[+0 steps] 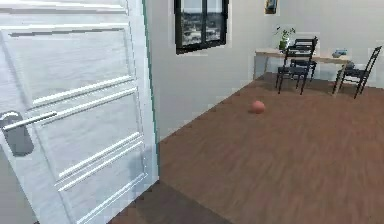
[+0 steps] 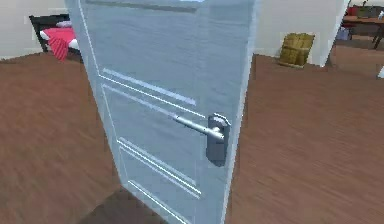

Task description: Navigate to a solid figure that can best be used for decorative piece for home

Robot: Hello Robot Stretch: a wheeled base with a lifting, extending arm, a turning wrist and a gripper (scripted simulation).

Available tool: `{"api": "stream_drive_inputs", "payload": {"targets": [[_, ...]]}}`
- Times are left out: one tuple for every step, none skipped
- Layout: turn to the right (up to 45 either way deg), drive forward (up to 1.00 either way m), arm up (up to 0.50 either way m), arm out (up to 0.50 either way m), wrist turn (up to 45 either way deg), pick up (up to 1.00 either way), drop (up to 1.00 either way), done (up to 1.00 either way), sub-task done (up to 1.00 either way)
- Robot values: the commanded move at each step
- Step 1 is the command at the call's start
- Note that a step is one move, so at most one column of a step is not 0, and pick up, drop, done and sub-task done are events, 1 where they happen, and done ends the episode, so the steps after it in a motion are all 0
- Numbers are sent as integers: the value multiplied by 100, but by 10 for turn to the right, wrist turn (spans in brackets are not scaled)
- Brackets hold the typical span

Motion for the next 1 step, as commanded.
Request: {"api": "stream_drive_inputs", "payload": {"targets": [[330, 0, 0, 0, 0, 0, 0, 0, 0]]}}
